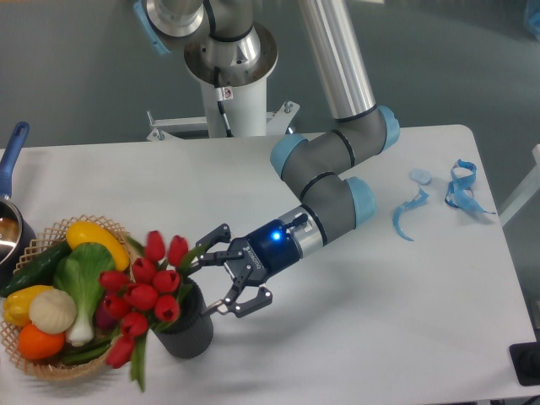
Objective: Insert the flowers into the vase
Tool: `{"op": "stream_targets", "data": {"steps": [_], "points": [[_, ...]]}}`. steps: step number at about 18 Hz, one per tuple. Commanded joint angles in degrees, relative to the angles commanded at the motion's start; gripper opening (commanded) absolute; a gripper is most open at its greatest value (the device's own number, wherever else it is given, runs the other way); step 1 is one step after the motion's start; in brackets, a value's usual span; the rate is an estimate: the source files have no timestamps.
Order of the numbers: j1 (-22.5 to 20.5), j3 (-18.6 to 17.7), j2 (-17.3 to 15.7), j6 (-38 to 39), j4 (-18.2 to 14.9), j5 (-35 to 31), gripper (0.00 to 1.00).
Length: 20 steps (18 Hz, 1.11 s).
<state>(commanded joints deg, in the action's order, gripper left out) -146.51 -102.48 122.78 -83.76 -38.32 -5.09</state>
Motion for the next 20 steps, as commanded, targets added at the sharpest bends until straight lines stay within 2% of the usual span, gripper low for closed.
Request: {"op": "stream_targets", "data": {"steps": [2, 5, 8, 11, 13, 15, 17, 18, 20], "points": [[-0.4, 0.4, -0.2, -0.2, 0.0, -1.9, 1.00], [-3.4, 0.8, -3.7, -0.6, 0.0, -7.7, 1.00], [-7.6, 2.4, -8.7, -2.3, 0.0, -17.7, 1.00], [-12.7, 2.7, -12.5, -2.5, 0.0, -24.0, 1.00], [-14.1, 2.1, -15.1, -1.9, -0.1, -28.0, 1.00], [-17.1, 2.0, -17.9, -1.1, -0.4, -33.2, 1.00], [-19.6, 0.6, -22.7, 0.6, -0.5, -38.6, 1.00], [-22.1, -0.2, -25.5, 0.7, -1.2, -40.9, 1.00], [-25.0, 0.0, -27.8, 0.3, -3.5, -42.0, 1.00]]}}
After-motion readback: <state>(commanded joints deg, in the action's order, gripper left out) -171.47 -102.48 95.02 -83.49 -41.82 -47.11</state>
